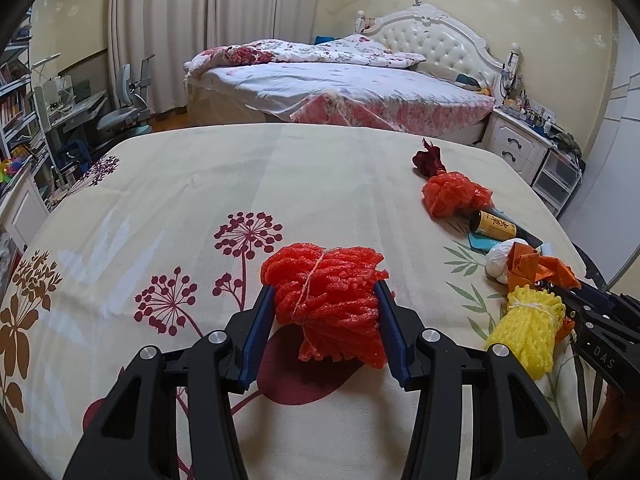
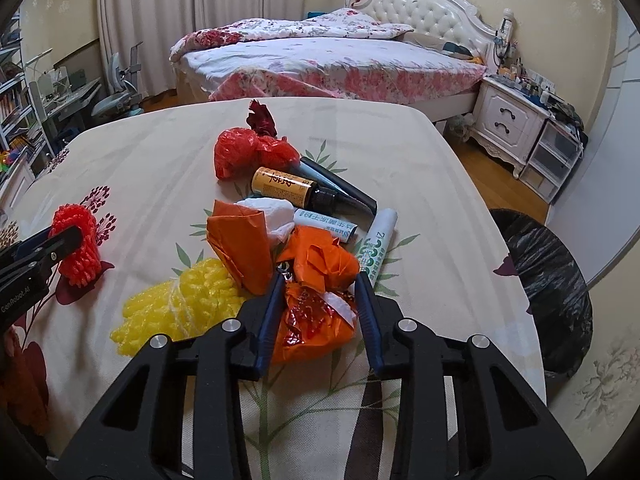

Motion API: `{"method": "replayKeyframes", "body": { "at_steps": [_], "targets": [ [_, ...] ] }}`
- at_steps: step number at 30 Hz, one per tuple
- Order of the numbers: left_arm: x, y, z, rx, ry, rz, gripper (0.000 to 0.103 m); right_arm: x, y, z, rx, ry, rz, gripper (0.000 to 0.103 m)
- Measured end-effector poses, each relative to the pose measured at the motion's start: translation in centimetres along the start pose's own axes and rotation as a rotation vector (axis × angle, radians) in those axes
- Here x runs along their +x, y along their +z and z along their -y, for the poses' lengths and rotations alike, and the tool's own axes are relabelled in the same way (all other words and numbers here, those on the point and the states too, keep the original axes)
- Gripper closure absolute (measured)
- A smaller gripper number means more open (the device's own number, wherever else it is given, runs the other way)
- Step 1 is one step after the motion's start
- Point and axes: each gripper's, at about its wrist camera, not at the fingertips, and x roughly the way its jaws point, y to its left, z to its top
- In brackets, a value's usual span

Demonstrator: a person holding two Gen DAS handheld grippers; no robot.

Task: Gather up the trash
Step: 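Lift the red mesh sleeve with the left gripper while the right gripper grasps the orange wrapper, then carry both items over the black trash bin and open both grippers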

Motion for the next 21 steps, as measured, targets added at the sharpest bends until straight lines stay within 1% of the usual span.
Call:
{"method": "replayKeyframes", "body": {
  "at_steps": [5, 10, 15, 21],
  "targets": [
    [-0.5, 0.2, 0.9, 0.01, -0.02, 0.013, 0.053, -1.2, 0.2, 0.3, 0.003, -0.003, 0.043, 0.07],
    [-1.6, 1.0, 2.9, 0.033, -0.066, 0.052, 0.053, -2.9, 0.9, 1.5, 0.017, -0.035, 0.104, 0.07],
    [-2.7, 2.2, 6.3, 0.084, -0.136, 0.106, 0.053, -4.3, 1.6, 4.1, 0.063, -0.086, 0.146, 0.07],
    [-2.5, 3.6, 10.9, 0.14, -0.215, 0.135, 0.053, -5.1, 1.9, 8.8, 0.144, -0.176, 0.178, 0.07]
  ]
}}
